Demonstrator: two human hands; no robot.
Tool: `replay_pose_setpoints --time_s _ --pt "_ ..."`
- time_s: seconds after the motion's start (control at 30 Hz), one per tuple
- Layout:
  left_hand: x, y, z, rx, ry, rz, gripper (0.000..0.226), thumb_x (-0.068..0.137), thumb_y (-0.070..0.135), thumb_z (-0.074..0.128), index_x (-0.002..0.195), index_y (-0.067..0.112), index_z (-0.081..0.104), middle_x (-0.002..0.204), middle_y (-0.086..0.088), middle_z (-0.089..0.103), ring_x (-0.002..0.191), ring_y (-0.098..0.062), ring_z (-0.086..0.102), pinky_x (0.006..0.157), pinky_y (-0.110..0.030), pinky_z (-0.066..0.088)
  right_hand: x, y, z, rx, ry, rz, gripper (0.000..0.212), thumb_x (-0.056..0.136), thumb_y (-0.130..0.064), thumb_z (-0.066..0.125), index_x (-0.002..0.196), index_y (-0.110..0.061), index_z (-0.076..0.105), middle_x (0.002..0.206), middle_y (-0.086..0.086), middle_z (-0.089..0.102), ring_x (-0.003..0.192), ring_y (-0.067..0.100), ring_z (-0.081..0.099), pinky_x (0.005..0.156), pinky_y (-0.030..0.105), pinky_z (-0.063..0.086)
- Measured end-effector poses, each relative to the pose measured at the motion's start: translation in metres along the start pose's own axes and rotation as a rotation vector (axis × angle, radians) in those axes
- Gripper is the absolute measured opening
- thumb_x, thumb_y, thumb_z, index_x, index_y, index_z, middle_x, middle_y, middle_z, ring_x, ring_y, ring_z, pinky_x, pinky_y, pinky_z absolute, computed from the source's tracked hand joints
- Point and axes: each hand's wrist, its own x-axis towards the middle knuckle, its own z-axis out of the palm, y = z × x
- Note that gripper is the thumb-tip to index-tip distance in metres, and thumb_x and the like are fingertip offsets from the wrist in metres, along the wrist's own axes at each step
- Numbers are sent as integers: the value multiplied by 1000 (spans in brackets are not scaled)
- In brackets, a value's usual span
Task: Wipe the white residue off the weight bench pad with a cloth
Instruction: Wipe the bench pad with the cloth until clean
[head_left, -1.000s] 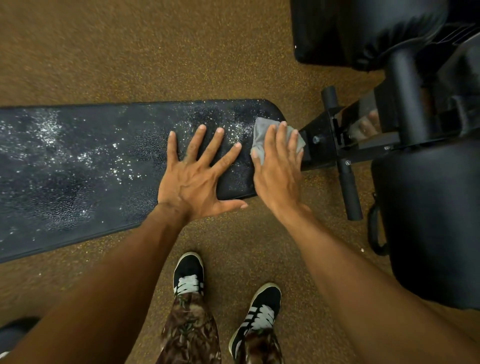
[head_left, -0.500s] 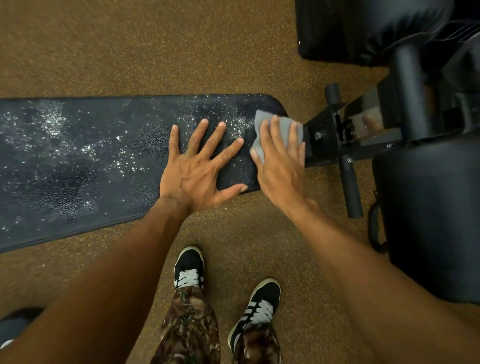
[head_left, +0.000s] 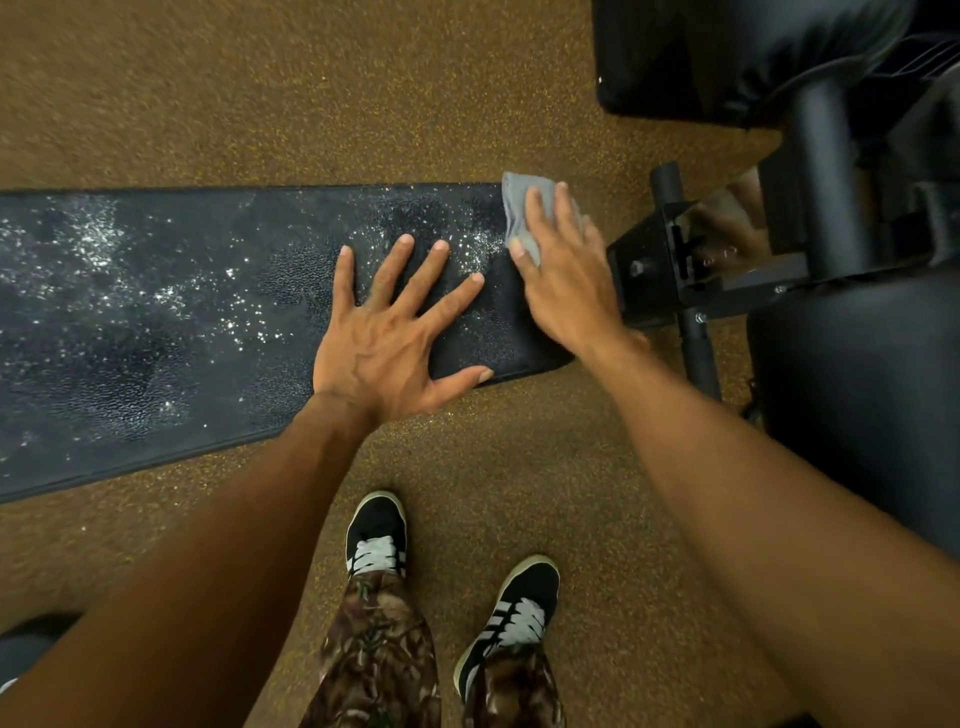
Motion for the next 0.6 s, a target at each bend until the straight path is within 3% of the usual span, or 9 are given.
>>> replay_pose_setpoints --time_s 0.13,0.27,0.37,0.47,0.6 --pt "0 0 0 -7 -3 1 91 82 90 23 160 42 16 169 -3 17 156 -32 8 117 -71 6 -38 14 4 -89 5 -88 61 104 -20 48 159 -15 23 167 6 16 152 34 14 124 42 14" --pt "1 -1 0 -1 -7 4 91 83 90 24 160 42 16 169 -4 16 156 -33 8 117 -72 6 -43 16 6 0 -31 64 62 106 -21 43 160 -13 12 169 10 5 154 31 9 126 39 12" --pt "0 -1 0 5 0 5 91 83 90 24 160 42 16 169 -4 16 156 -33 8 117 -72 7 0 3 1 81 -3 124 60 107 -21 40 160 -10 14 167 11 13 154 27 13 126 37 12" --pt "1 -1 1 10 -7 2 91 83 90 24 159 42 16 169 -3 15 156 -33 8 117 -72 7 23 -6 1 27 -7 45 58 107 -21 40 159 -13 16 167 8 16 154 28 12 126 40 11" --pt "1 -1 0 5 -11 6 91 83 90 24 160 42 16 169 -4 15 156 -33 7 117 -72 7 -27 7 8 -121 -25 -130 64 104 -16 46 159 -16 14 168 5 8 155 30 0 125 46 1"
